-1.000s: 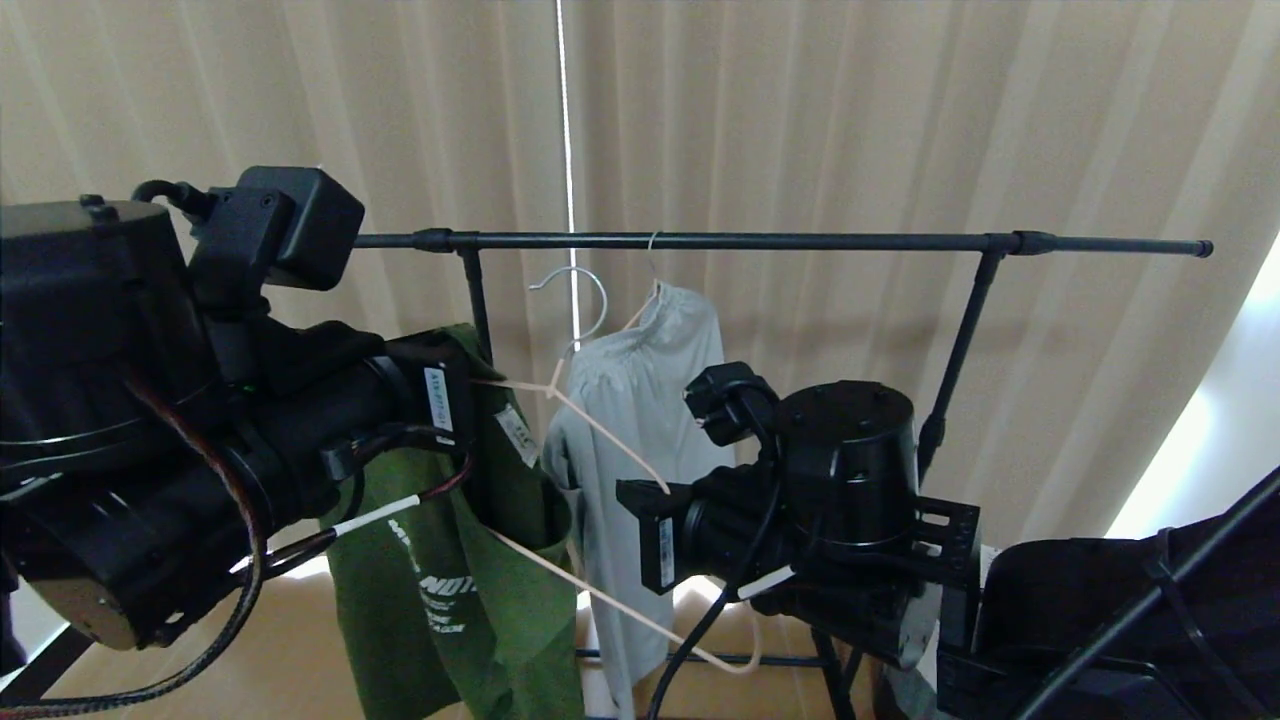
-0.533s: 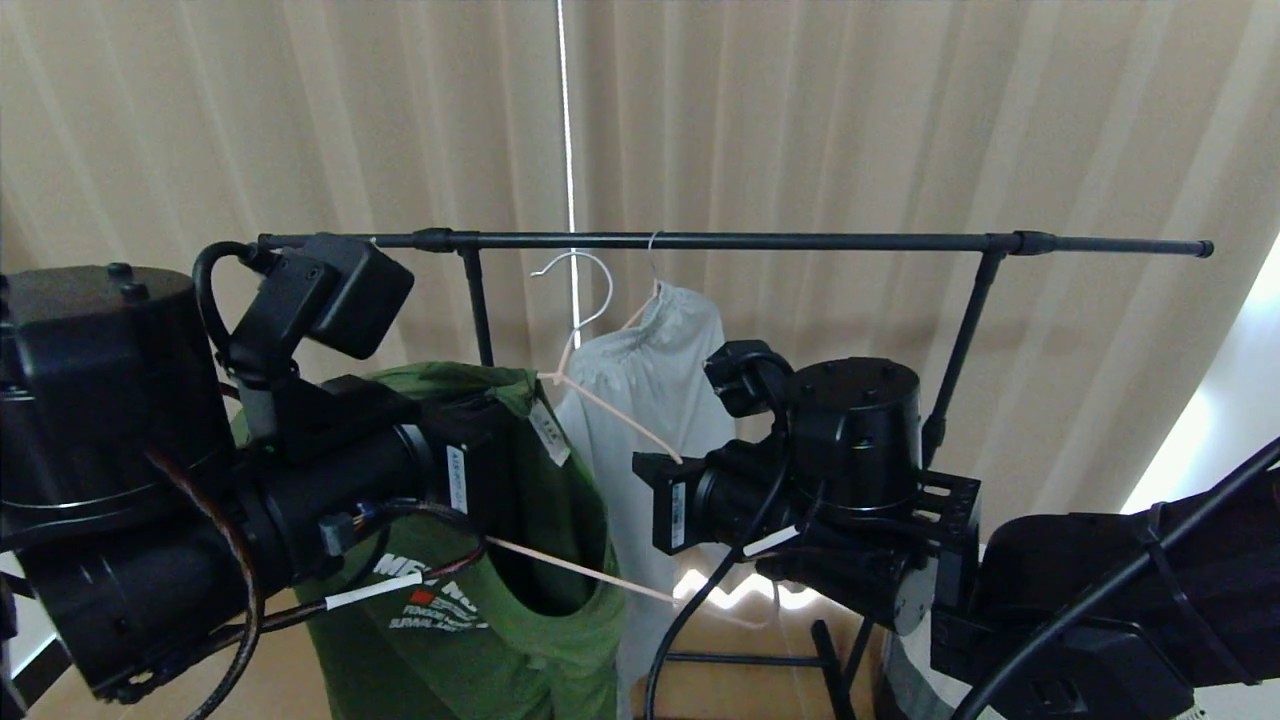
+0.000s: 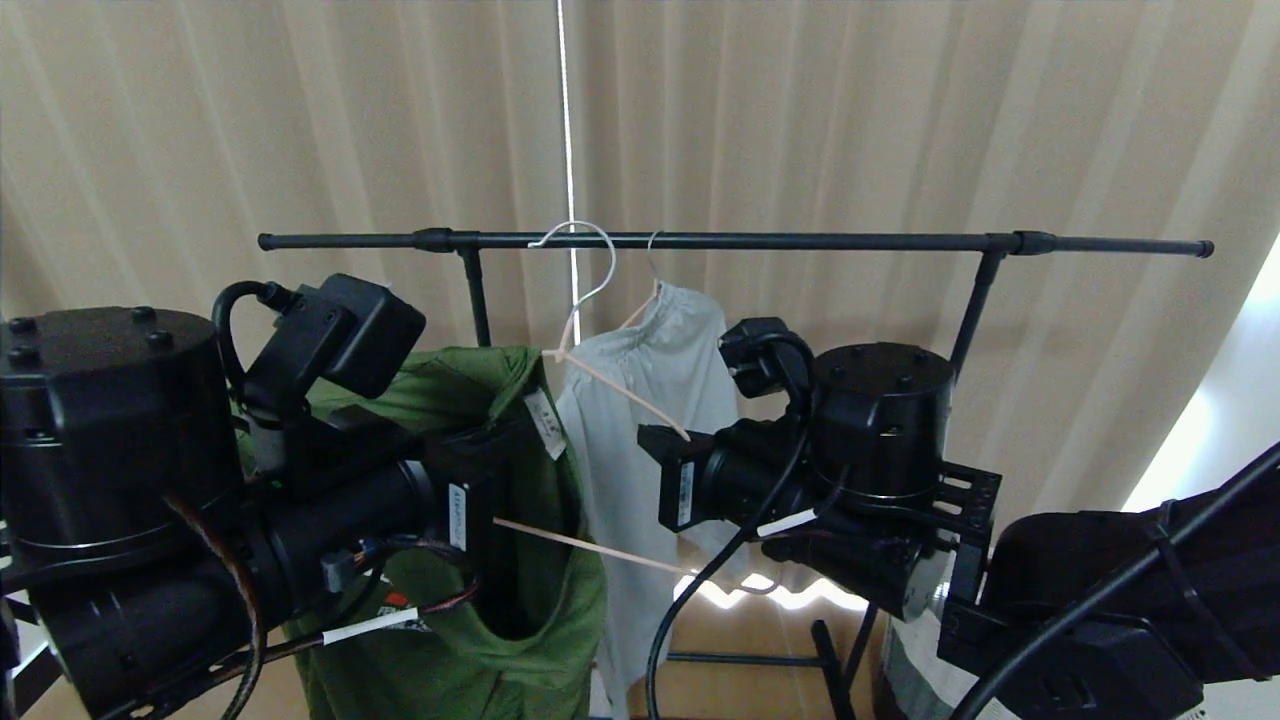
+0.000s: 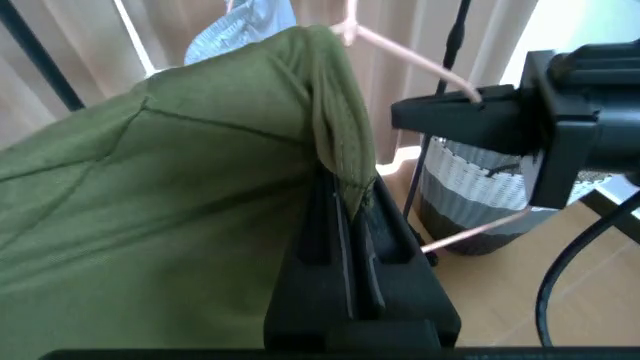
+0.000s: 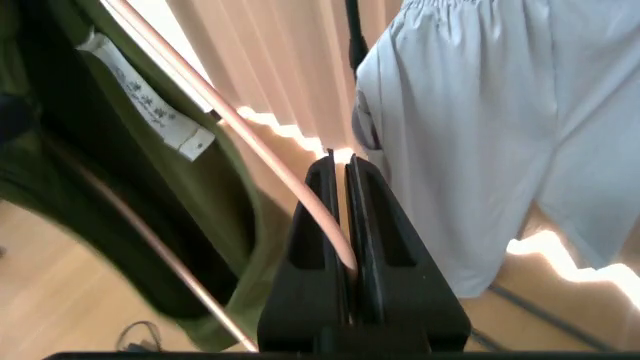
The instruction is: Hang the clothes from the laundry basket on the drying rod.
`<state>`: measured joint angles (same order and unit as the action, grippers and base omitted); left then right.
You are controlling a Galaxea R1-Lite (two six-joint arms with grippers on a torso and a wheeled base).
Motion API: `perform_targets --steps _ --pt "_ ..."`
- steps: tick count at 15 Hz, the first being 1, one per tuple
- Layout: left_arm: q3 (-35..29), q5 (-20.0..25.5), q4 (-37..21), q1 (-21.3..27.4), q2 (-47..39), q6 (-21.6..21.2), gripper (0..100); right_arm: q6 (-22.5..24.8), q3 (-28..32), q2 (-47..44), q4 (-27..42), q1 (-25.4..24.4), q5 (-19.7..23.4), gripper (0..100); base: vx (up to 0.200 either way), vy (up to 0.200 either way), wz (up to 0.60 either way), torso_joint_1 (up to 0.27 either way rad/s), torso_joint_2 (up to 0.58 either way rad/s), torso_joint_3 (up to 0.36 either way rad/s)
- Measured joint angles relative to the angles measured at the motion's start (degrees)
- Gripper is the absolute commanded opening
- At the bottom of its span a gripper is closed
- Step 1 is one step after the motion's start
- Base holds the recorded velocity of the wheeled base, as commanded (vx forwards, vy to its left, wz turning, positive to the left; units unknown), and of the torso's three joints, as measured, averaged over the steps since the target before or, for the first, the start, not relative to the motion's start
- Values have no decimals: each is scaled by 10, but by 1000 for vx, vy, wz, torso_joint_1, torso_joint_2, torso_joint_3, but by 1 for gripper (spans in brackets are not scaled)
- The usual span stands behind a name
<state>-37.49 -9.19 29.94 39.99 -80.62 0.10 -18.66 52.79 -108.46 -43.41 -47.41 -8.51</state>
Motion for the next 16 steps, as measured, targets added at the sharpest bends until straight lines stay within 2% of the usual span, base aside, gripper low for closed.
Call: perform_targets --steps 2,3,8,10,11,13,16 --pt "0 0 0 0 0 0 0 17 -3 3 -17 1 -1 0 0 0 0 0 0 0" --pt "1 0 0 0 0 0 100 24 -7 4 -22 0 -1 0 0 0 0 0 0 0" --pt "-1 2 1 0 7 -1 100 77 -48 16 -76 16 0 0 0 0 0 0 0 0" --pt "2 25 1 0 18 -3 100 90 -67 25 -94 32 0 0 0 0 0 0 0 0" --pt "5 50 1 0 26 -4 100 93 -76 30 -95 39 0 0 0 0 0 0 0 0" --pt "20 90 1 -2 47 -24 100 93 -92 42 -96 52 0 0 0 0 0 0 0 0" --pt "38 93 1 -3 73 -63 100 94 -114 64 -96 68 0 0 0 0 0 0 0 0"
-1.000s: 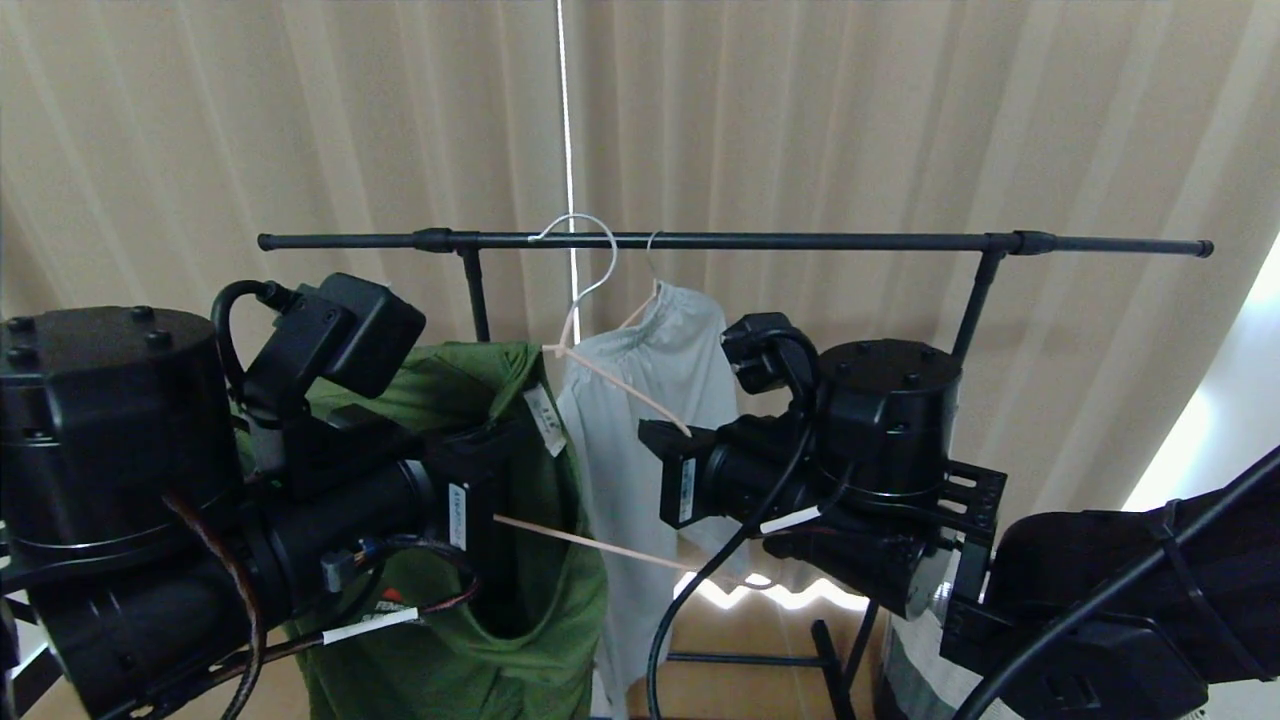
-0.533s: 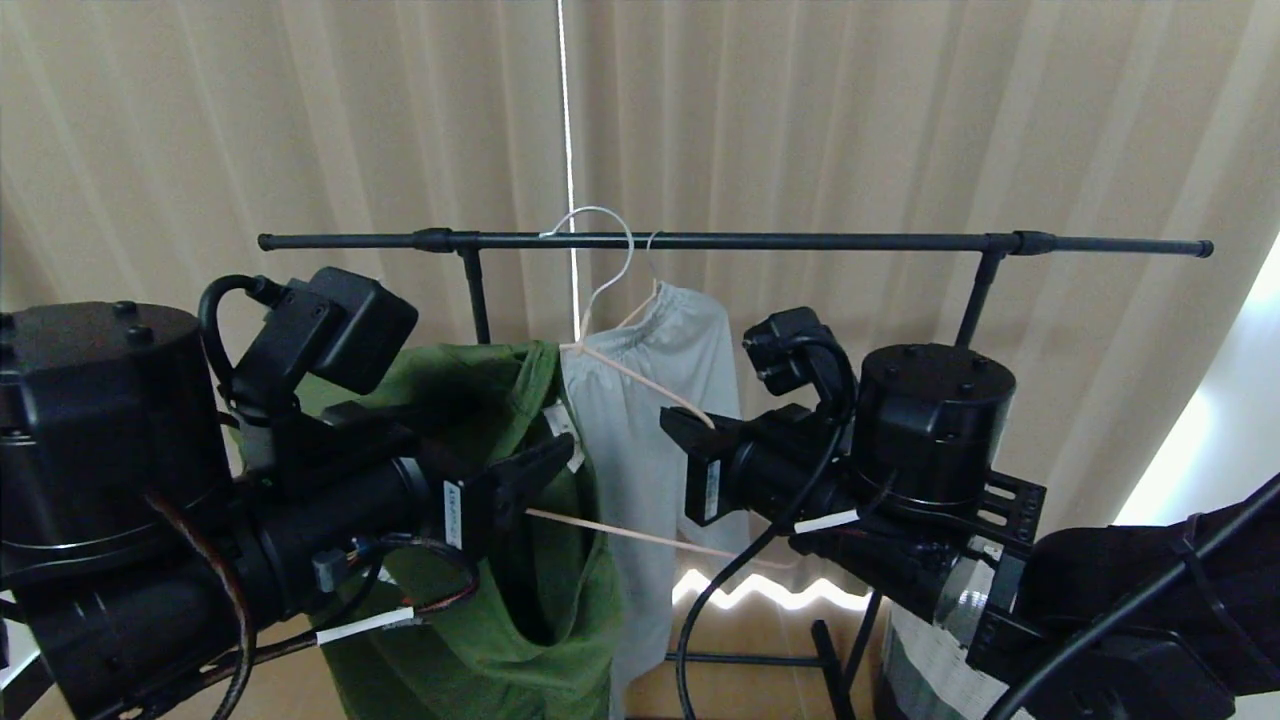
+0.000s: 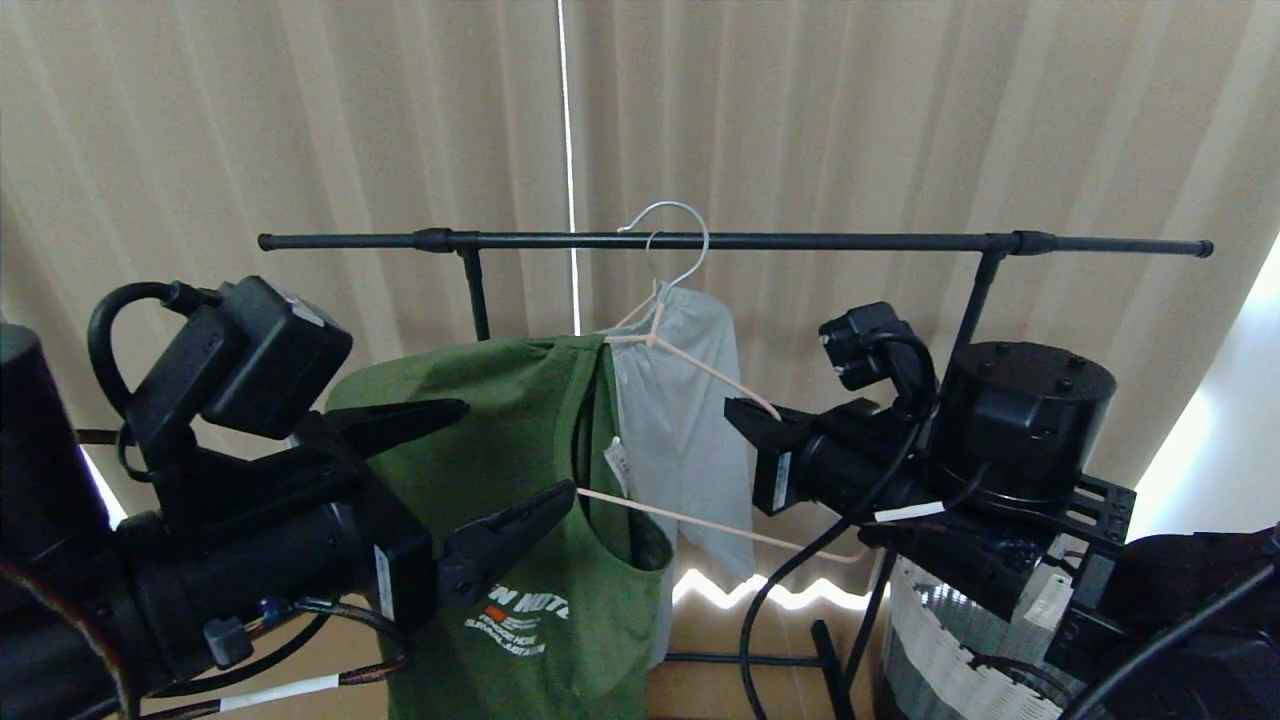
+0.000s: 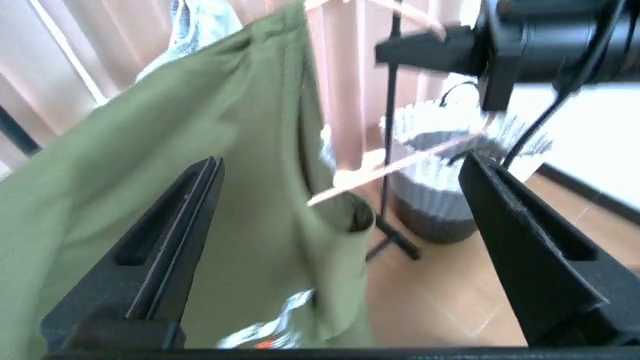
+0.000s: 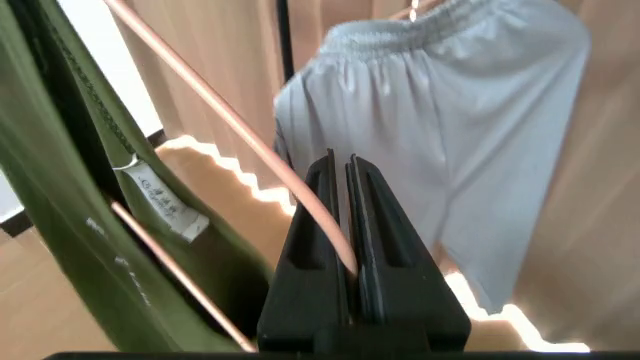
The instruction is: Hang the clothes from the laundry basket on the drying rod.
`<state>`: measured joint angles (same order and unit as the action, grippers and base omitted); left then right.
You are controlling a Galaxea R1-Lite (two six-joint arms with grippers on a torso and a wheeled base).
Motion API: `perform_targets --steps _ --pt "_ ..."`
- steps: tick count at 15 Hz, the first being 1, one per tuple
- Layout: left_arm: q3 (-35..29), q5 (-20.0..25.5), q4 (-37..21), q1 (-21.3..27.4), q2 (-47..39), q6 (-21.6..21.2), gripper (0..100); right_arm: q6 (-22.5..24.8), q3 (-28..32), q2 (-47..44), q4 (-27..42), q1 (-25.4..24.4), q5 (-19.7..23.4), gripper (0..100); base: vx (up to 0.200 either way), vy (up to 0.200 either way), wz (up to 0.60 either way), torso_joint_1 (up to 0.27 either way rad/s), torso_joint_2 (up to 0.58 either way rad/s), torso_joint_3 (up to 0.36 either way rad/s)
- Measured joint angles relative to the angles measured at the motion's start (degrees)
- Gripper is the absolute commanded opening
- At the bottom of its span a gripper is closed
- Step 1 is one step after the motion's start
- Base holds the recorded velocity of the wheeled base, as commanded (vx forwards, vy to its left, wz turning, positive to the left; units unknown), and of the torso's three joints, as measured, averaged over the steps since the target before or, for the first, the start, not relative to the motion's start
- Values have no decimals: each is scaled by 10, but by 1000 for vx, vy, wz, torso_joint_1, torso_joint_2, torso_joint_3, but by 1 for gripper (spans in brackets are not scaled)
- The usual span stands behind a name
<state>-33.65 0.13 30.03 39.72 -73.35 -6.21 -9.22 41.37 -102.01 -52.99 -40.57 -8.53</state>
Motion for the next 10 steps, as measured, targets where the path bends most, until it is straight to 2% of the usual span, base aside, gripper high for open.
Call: perform_targets --steps 4,7,10 --pt "8 1 0 -13 33 -49 100 38 -43 40 0 40 5 0 0 0 0 0 0 0" --pt "8 15 -1 -50 43 -128 100 49 -79 77 0 64 6 0 0 0 0 0 0 0" --pt "1 44 -1 -60 36 -203 100 65 -111 111 0 70 6 0 0 0 0 0 0 0"
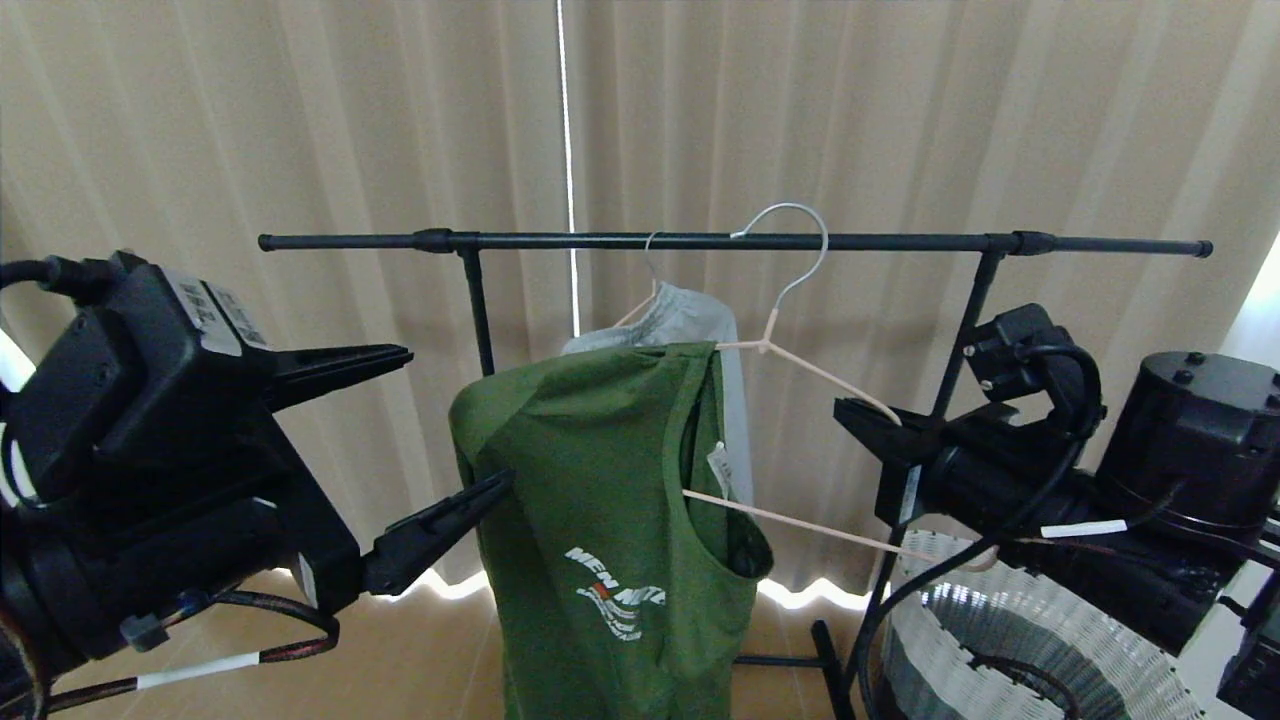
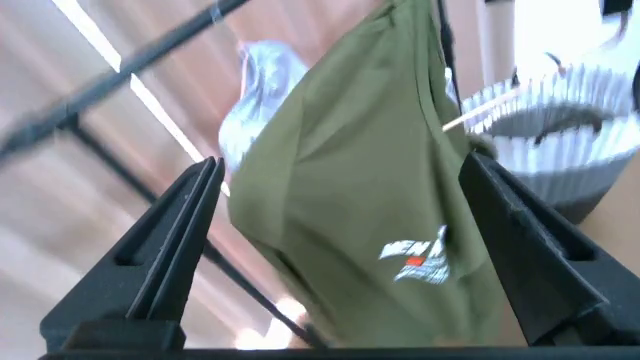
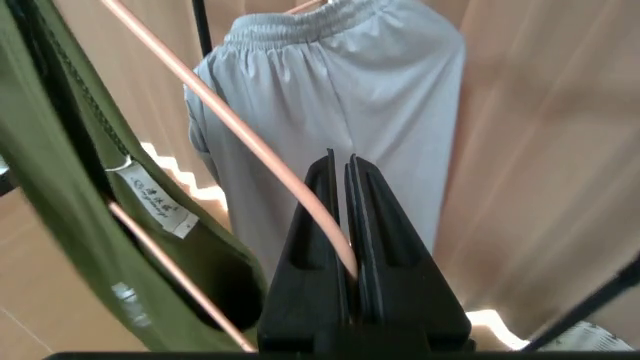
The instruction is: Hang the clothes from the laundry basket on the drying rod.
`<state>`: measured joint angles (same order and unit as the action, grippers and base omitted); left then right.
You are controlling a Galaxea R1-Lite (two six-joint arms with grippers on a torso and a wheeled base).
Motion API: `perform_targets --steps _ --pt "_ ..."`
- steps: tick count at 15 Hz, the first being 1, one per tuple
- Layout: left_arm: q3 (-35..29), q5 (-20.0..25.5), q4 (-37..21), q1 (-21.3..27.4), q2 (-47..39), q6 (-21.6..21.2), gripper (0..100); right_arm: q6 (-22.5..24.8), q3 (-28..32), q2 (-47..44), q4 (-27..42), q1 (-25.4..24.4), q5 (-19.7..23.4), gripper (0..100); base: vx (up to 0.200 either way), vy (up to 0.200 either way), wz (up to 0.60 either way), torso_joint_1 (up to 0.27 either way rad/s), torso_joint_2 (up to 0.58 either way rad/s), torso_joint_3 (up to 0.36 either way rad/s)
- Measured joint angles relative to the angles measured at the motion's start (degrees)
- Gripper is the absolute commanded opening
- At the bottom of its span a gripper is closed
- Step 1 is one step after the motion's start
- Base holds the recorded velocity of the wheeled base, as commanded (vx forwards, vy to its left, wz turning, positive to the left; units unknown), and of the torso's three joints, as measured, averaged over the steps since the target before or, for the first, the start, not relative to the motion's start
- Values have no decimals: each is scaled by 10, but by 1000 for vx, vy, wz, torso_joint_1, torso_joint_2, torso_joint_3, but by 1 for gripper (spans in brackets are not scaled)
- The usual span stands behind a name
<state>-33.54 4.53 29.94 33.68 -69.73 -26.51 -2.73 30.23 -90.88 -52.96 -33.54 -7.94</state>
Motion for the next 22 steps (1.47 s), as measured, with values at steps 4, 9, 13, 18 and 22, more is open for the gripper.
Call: perform_targets --steps 4,9,13,18,22 --pt "-28 3 0 -1 -41 -47 100 15 -20 20 0 1 0 0 0 0 0 0 0 0" --pt "-51 9 1 3 -93 -54 100 33 -32 29 0 10 2 0 0 0 0 0 0 0" --pt "-65 15 1 14 -119 -67 100 35 -36 33 0 10 17 0 0 0 0 0 0 0" --pt "-95 15 1 33 -148 -68 100 54 -34 23 0 4 46 0 0 0 0 0 0 0" --pt "-106 15 1 37 -171 -69 100 56 -32 13 -30 -19 52 0 0 0 0 0 0 0"
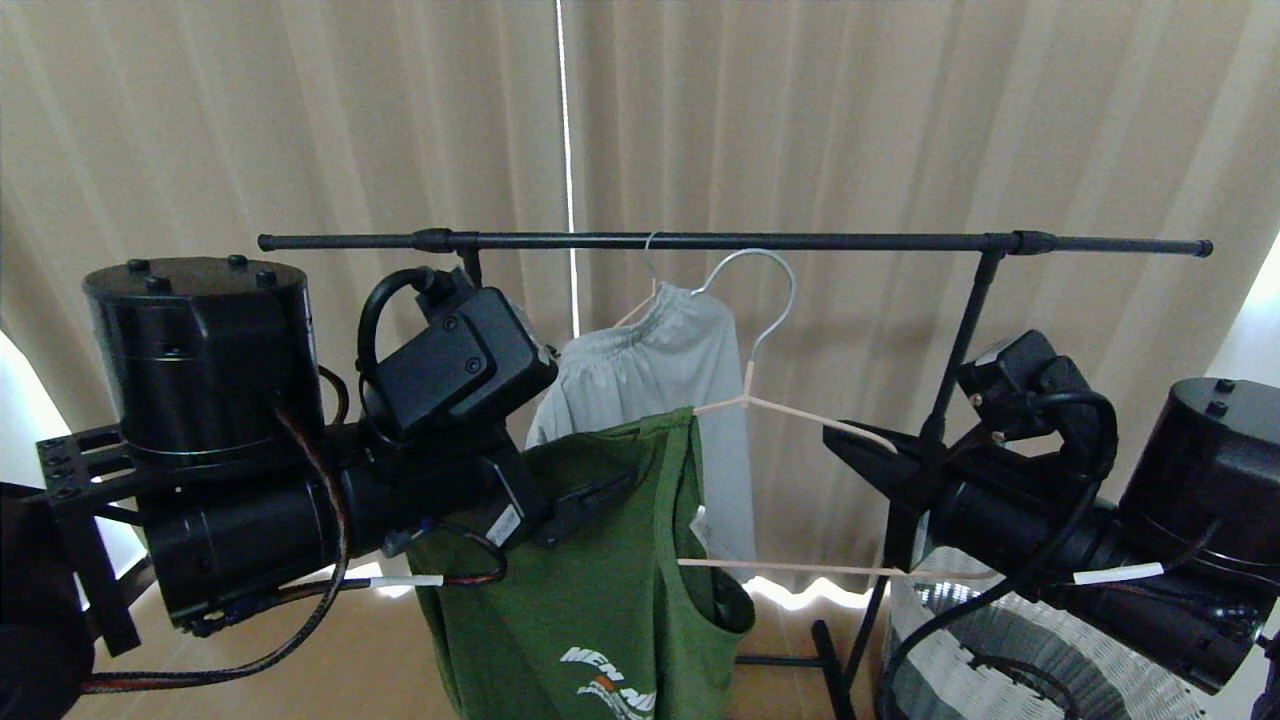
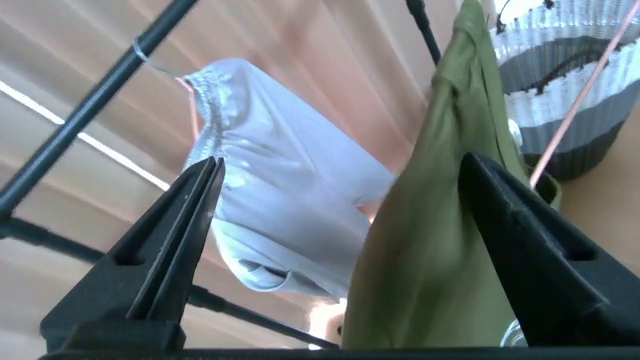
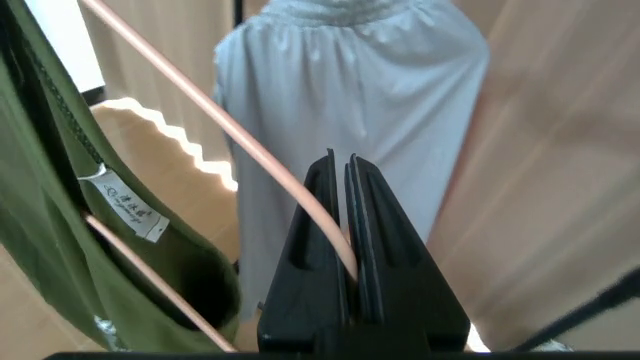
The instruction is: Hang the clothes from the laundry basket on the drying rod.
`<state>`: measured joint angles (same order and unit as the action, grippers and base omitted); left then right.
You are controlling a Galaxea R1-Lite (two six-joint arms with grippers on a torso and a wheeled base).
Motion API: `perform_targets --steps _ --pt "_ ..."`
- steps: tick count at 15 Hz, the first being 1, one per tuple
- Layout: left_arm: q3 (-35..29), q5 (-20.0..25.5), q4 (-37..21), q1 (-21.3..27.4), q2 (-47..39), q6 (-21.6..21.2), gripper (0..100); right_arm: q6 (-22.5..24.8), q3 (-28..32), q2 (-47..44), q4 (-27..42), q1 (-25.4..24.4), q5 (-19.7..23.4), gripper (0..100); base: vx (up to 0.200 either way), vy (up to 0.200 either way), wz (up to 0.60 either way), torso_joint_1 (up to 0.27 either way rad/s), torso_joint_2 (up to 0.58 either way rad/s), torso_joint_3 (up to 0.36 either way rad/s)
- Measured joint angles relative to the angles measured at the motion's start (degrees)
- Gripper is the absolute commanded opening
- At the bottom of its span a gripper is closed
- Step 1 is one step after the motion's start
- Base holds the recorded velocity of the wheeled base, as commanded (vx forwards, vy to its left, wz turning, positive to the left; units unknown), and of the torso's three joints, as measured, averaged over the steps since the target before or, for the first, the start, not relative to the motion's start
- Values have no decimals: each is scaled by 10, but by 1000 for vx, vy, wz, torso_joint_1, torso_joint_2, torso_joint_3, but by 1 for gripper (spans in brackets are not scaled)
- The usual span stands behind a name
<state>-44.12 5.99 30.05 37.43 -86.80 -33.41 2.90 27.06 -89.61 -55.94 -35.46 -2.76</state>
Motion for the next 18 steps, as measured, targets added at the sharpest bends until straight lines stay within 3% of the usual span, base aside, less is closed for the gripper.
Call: perform_targets --steps 5,6,18 --pt "2 0 0 0 -7 0 100 0 -4 -14 -25 -21 0 0 0 0 0 0 0 0" --pt "2 0 0 0 -7 0 0 0 -4 -15 -26 -23 0 0 0 0 0 0 0 0" --pt "38 -2 11 -1 3 0 0 -2 -4 -10 -28 -25 3 0 0 0 0 0 0 0"
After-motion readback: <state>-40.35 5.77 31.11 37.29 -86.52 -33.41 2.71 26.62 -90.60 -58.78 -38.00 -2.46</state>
